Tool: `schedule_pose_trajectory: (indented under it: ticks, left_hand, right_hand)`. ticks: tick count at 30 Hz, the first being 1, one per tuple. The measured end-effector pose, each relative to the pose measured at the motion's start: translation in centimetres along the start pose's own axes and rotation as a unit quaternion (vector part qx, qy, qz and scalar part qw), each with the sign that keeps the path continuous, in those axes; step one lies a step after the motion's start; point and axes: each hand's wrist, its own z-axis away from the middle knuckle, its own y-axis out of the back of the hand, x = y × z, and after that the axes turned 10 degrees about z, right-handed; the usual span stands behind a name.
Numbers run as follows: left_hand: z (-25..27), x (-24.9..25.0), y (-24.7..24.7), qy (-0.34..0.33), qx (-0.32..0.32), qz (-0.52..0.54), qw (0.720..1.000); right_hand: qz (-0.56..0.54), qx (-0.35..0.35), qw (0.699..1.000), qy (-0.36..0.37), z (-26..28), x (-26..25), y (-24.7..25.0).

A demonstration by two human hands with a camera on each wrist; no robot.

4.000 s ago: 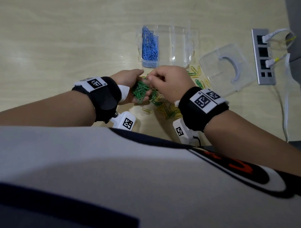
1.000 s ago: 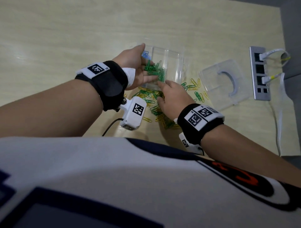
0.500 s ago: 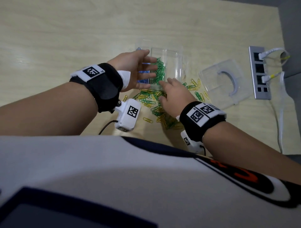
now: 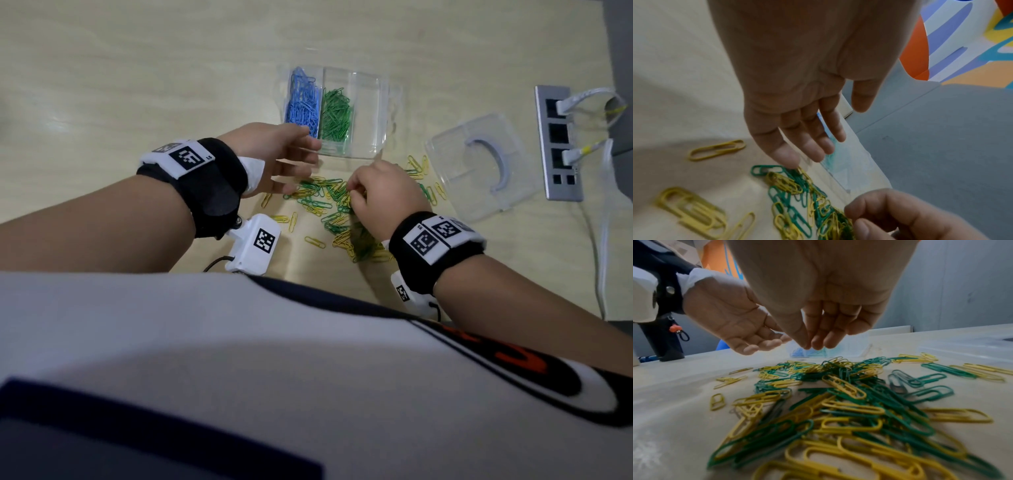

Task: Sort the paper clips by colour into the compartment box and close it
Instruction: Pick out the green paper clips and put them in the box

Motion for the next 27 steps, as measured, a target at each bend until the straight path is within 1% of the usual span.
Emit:
schedule_pose_trajectory:
  ticks: [5, 8, 10, 17, 19, 21, 23, 25, 27]
  left_hand:
    - [0.2, -1.5, 0.5, 0.036, 0.008, -0.009, 0.999]
    - [0.3, -2.3, 0.3, 0.056, 0.005, -0.016, 0.998]
    - [0.4, -2.8, 0.0, 0.063, 0.001, -0.017, 0.998]
    - [0.3, -3.1, -0.7, 0.074, -0.003, -0.025, 0.997]
    - [0.3, -3.0, -0.8, 0.073, -0.004, -0.029, 0.997]
    - [0.3, -3.0, -1.0, 0.073, -0.004, -0.030, 0.997]
    - [0.2, -3.0, -1.0, 0.075, -0.003, -0.032, 0.997]
    - [0.1, -3.0, -1.0, 0.078, -0.002, -0.032, 0.996]
    - [0.1, -3.2, -0.9, 0.082, -0.002, -0.033, 0.996]
  right_hand:
    - [0.045, -0.062, 0.997, 0.028, -0.9, -0.5, -1.1]
    - [0.056, -0.050, 0.997, 0.028, -1.2, -0.3, -1.3]
    - [0.046, -0.041, 0.998, 0.015, -1.2, 0.0, -1.2]
    - [-0.061, -0.003, 0.996, -0.059, -0.9, 1.0, -0.2]
    - [-0.053, 0.003, 0.996, -0.075, -0.9, 1.4, -0.2]
    - [-0.017, 0.001, 0.996, -0.082, -0.9, 1.7, -0.3]
    - [0.016, 0.010, 0.997, -0.076, -0.9, 1.7, -0.4]
    - [0.028, 0.013, 0.998, -0.048, -0.8, 1.1, -0.5]
    - [0.046, -0.012, 0.999, -0.008, -0.9, 0.3, -0.7]
